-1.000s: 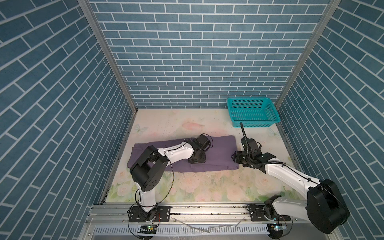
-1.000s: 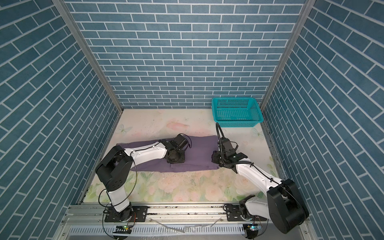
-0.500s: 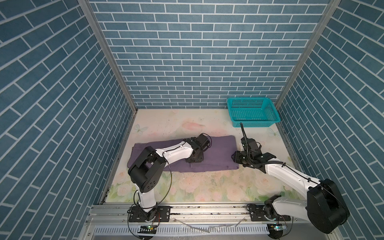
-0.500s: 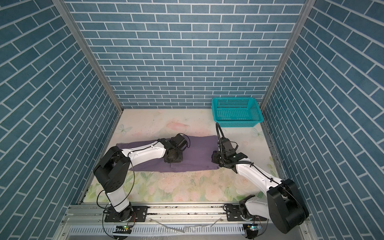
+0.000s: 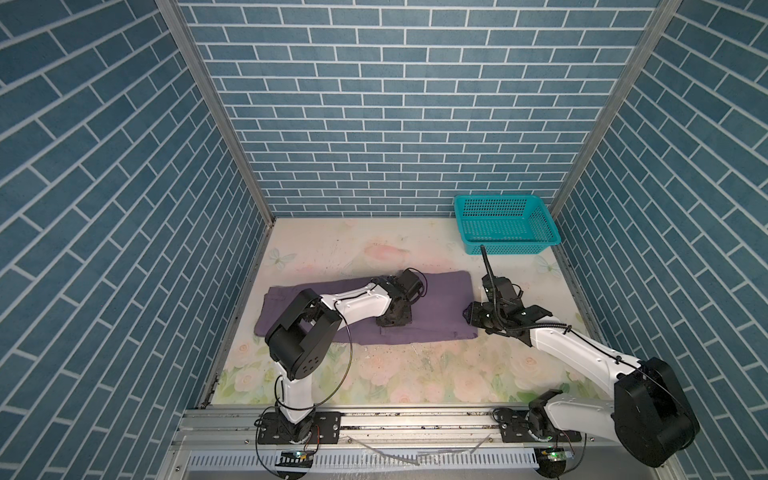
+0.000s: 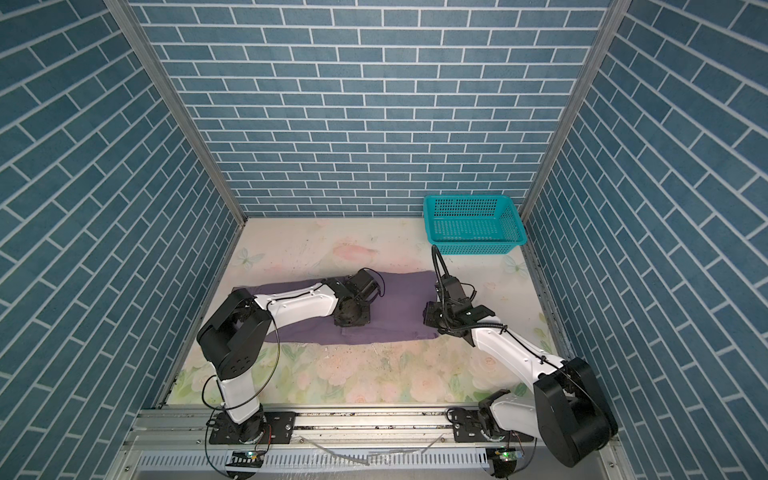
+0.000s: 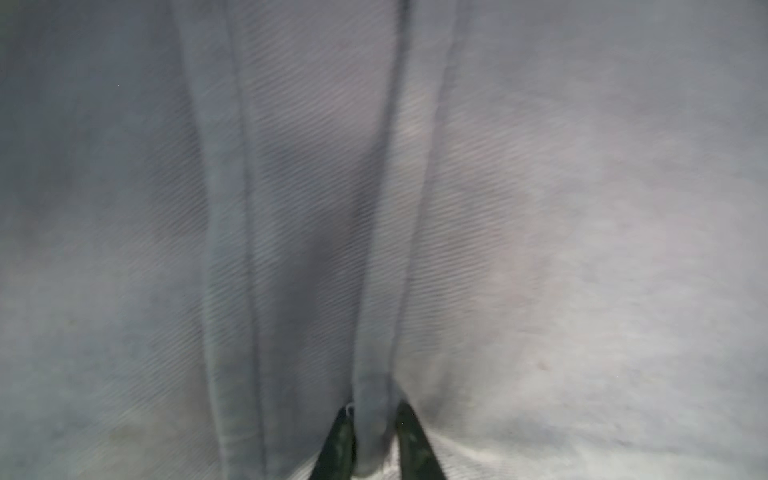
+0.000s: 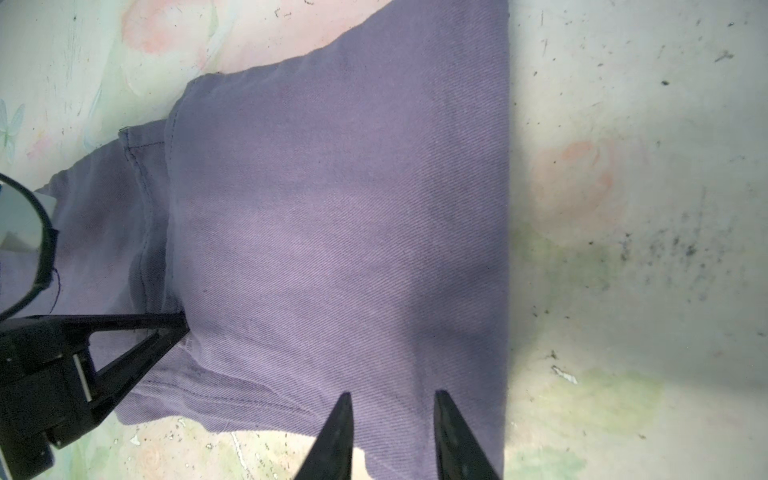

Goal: Fold and stack the trousers

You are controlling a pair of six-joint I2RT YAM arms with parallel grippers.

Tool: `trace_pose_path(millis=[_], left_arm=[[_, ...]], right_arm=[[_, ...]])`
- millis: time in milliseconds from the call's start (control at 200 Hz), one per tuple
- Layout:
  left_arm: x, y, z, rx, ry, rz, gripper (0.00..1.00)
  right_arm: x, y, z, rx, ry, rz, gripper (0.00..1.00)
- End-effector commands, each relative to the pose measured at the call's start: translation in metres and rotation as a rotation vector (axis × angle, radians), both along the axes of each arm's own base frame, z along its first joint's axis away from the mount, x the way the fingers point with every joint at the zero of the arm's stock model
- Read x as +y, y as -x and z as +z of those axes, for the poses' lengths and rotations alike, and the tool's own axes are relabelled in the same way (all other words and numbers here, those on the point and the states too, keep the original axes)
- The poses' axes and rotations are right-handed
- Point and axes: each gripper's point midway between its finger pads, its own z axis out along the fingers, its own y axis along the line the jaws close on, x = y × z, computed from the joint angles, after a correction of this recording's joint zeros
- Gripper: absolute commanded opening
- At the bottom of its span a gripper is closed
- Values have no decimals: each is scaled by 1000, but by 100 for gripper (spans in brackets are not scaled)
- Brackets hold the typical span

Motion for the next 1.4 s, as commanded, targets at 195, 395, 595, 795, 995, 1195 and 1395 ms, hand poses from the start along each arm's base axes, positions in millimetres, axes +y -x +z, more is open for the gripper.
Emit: trace_pose_path(millis=[195,395,595,795,995,1195,1395], left_arm=[[-8,-13,44,-60,2,-33,8],[4,-13,86,-134,9,-25,0],[32,7,101,-162,2,21,0],[62,26,80,-157,-47,74,0],[64,23,43,-129,-54,95,10],[50,14,28,-94,-64,60,15],[50,15,21,-71,-85,49,19]], right_arm=[[-7,8,-10,25,12,-19,33],[-8,9,-7,15,9,-16,33],[-2,7,-1,5,-18,-4,33],[10,4,6,3,-70,27,34],[15,7,0,33,-89,36,34],[4,10,-12,70,-38,-3,53],[7,7,-28,114,-16,3,63]])
